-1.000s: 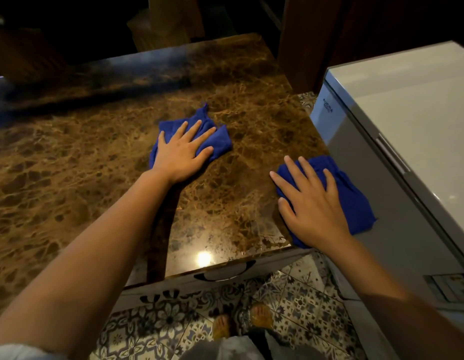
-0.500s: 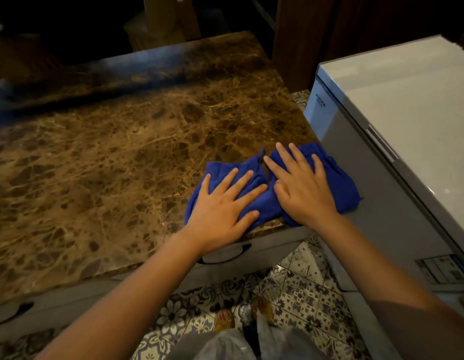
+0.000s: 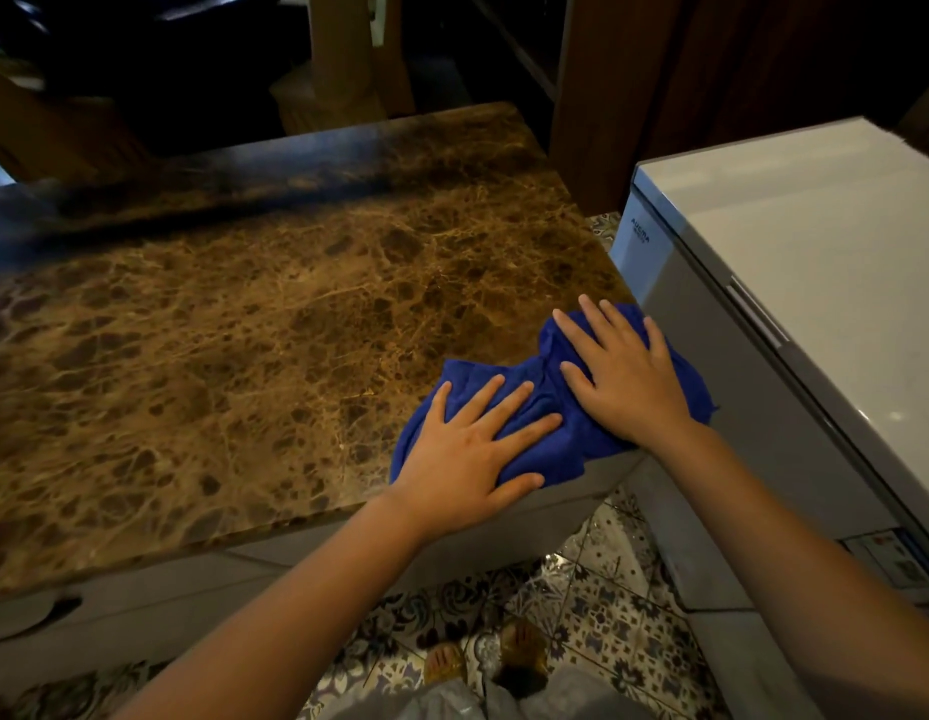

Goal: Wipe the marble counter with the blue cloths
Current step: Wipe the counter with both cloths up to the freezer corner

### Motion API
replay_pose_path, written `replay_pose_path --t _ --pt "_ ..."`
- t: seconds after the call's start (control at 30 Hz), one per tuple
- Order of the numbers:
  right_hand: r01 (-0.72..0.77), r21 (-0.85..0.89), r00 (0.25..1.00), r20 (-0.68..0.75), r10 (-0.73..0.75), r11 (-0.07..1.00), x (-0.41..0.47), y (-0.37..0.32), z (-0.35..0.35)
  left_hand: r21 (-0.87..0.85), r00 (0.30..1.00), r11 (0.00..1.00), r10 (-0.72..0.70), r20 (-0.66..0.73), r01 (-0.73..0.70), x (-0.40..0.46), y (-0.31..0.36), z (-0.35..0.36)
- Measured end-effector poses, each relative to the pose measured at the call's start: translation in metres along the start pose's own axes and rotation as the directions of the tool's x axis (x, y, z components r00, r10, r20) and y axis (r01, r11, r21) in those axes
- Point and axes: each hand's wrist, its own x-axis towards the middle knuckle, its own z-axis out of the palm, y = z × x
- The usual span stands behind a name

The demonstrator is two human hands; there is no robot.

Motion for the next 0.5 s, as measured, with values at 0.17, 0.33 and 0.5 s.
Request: replay_pose_path --t 0.17,0.33,0.5 --pt "0.004 -0.007 0.999 -0.034 -0.004 1.0 0.0 0.001 0.001 0.03 0.988 0.989 0.147 0.048 -0.148 -0.003 -0.004 -0.001" --pt "0.014 -0.023 0.999 -0.042 -0.015 1.0 -0.001 0.001 0.003 0.053 0.941 0.94 0.333 0.055 -0.336 -0.016 -0.012 -0.004" --pt "0.012 0.002 0.999 -0.049 -0.012 1.0 -0.001 0.002 0.003 -0.017 0.897 0.898 0.439 0.055 -0.439 -0.038 -0.025 -0.009"
